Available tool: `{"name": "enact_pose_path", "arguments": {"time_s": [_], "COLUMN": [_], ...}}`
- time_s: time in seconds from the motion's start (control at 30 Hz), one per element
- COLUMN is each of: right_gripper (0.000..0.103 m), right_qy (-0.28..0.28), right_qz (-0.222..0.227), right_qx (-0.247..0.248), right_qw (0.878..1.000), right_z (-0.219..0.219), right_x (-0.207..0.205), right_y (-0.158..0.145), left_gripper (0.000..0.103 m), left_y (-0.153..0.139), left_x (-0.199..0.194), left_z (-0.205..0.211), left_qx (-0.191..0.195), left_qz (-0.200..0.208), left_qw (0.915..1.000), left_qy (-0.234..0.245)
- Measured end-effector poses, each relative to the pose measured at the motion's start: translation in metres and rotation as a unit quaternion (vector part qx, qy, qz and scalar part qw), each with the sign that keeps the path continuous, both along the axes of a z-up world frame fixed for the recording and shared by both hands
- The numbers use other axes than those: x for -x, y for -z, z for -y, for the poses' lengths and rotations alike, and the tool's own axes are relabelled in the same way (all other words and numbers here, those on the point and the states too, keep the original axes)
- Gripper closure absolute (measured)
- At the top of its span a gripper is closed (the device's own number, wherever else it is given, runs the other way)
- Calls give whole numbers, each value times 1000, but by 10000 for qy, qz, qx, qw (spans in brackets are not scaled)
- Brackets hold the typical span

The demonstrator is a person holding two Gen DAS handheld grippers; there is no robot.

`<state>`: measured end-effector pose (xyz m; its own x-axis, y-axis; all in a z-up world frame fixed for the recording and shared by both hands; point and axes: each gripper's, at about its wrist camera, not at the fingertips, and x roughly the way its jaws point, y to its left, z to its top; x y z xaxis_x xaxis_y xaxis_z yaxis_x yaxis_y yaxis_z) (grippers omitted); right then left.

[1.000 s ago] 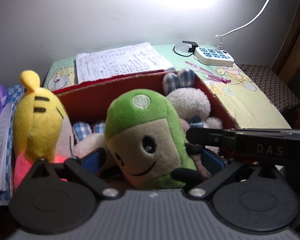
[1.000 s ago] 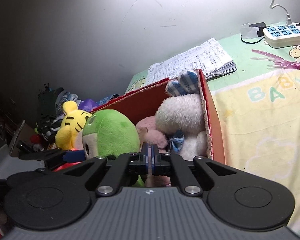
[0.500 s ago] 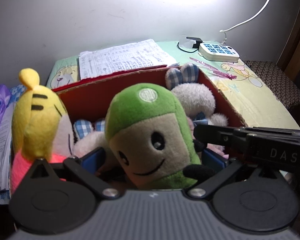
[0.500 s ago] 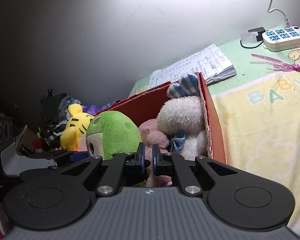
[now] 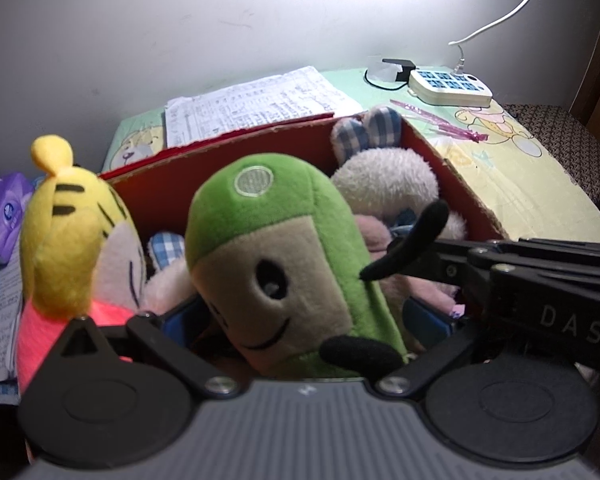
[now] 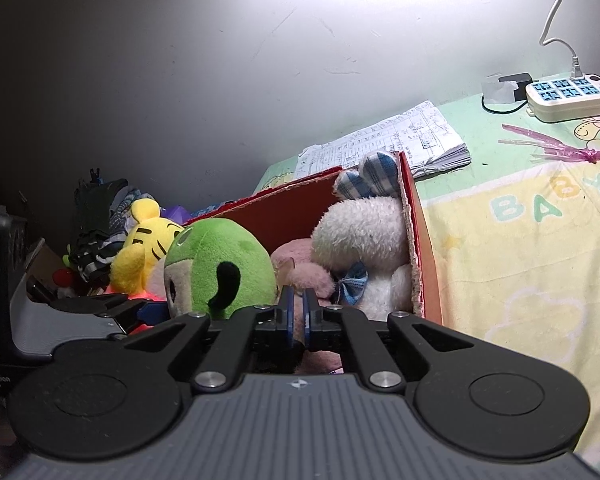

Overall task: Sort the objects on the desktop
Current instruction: 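Lower the green plush into the red box and open both tools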

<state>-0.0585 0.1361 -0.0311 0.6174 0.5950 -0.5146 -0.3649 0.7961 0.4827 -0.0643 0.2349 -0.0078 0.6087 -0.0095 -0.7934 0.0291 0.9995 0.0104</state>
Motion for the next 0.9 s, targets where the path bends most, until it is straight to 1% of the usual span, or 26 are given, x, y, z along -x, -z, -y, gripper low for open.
{"name": "enact_pose_path", "arguments": {"time_s": [0.2, 0.4, 0.63, 0.9], "right_gripper": [101, 101, 101, 101], "right_qy": [-55, -98, -100, -111], "right_qz": [34, 115, 176, 136], "right_qx": [-63, 15, -33, -72], "right_qw": [10000, 9999, 9998, 9998], "right_z": [1, 0, 3, 3], "right_x": [0, 2, 3, 2], "right_y": [0, 0, 1, 1], "left_gripper": [0, 0, 0, 0], "left_y": [2, 6, 5, 4], "left_x": [-3, -3, -1, -2], "left_z": [7, 15, 14, 15], "left_qx": [-235, -514, -527, -550], "left_qz": [-85, -99, -89, -111], "left_qw": [9997, 9986, 9986, 9984], "left_qy": [-46, -49, -43, -49]}}
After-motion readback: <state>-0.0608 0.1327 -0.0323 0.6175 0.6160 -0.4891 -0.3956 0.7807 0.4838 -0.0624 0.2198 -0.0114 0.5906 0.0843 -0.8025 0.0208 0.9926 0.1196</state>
